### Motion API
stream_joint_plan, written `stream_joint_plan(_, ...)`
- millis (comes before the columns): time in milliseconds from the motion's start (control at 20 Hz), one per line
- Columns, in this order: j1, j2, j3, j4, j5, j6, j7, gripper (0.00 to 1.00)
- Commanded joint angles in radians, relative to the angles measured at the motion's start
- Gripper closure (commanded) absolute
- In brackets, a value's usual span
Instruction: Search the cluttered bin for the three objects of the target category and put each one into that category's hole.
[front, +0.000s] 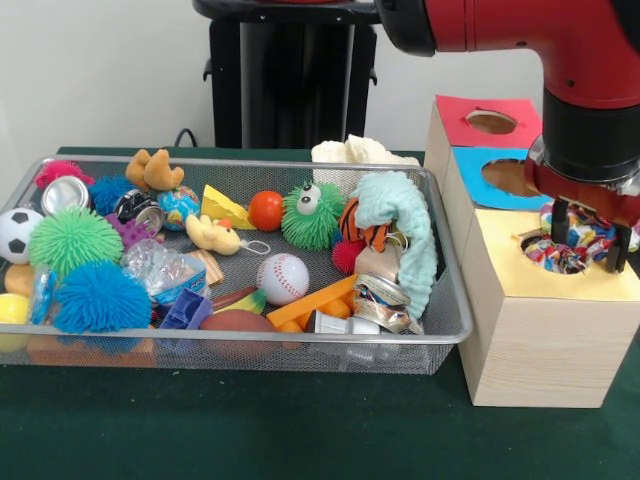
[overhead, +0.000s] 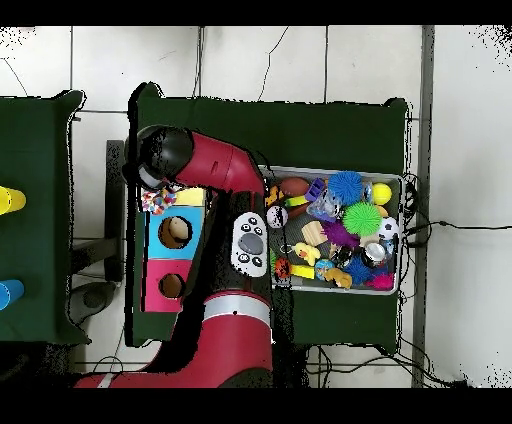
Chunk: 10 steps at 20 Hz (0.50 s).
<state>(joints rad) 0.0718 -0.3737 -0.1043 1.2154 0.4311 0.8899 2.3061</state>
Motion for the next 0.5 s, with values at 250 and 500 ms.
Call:
stream_joint_plan(250,-0.004,-0.069,0.053,0.133,0.003,0.088,0.129,0.00)
stream_joint_plan(500,0.012,-0.132,0.048,0.165,0.021,0.130,0.163,0.00)
